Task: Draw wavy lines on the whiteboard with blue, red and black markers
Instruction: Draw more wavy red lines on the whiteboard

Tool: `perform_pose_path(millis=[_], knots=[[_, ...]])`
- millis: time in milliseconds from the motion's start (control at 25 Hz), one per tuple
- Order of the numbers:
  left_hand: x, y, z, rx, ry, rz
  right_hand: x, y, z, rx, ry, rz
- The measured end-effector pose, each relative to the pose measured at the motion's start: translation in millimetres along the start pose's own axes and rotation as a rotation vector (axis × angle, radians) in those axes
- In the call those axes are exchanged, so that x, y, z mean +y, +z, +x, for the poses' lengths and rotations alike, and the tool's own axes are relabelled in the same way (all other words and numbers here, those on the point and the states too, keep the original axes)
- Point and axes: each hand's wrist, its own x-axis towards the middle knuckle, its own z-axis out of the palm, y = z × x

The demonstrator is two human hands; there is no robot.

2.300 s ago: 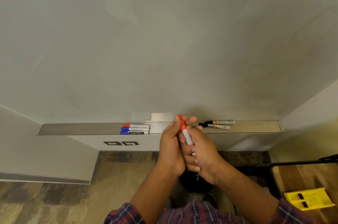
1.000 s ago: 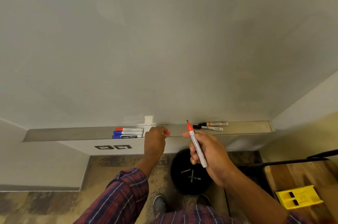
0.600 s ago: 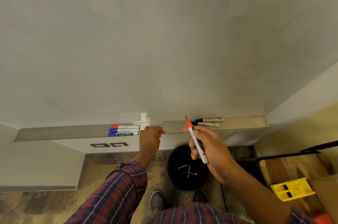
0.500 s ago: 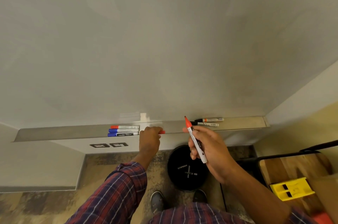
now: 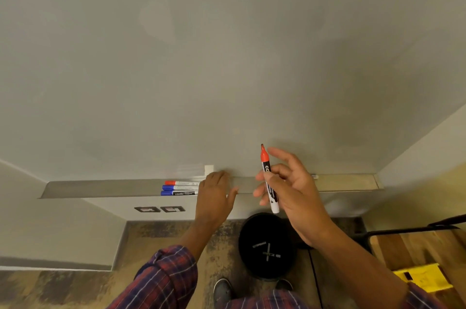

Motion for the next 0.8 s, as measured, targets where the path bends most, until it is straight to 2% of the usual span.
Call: perform_pose_path(millis=[360,600,720,800], knots=[[33,-107,33,0.392,0.284,0.043,-62,27,23,-0.130,-0.495,-0.203],[70,-233,73,0.802,0.410,0.097,-132,36,35,-0.256,-0.752,-0.100],[83,-296,94,0.941,0.460,0.115,-167,45,41,-0.223,-0.903,-0.147],[93,-338,110,1.047,0.492,0.134,-193,52,43,-0.134,-0.996,-0.175]])
